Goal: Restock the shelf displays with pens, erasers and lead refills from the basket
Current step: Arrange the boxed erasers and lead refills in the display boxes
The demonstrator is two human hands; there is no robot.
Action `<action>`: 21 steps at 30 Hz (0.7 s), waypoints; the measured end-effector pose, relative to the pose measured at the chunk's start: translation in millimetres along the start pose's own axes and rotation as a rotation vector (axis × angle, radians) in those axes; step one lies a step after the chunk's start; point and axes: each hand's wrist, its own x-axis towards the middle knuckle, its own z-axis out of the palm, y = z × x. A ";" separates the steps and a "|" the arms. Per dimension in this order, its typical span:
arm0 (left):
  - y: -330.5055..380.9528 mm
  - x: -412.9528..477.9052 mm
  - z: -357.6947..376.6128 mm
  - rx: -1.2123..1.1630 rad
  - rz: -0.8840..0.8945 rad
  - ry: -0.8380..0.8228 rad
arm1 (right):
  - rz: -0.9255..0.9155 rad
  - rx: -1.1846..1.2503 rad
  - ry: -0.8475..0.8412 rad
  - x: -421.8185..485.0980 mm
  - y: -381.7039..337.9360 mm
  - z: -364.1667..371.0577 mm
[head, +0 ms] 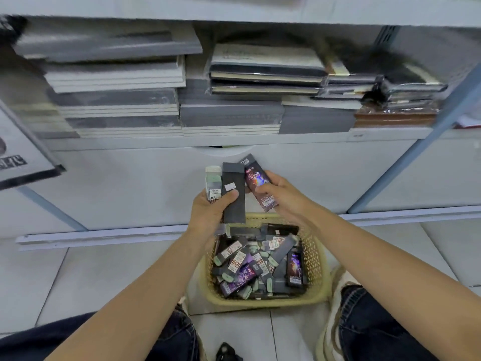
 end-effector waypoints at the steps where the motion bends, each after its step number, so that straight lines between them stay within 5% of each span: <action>1: 5.7 -4.6 0.2 0.009 0.019 0.004 | -0.014 -0.005 0.002 -5.0 -7.1 3.9; 6: 29.9 -26.6 1.7 0.017 0.063 0.023 | -0.063 0.151 -0.030 -30.5 -38.0 24.4; 21: 135.2 -68.1 26.5 0.042 0.281 -0.067 | -0.311 0.018 0.029 -65.8 -143.1 70.6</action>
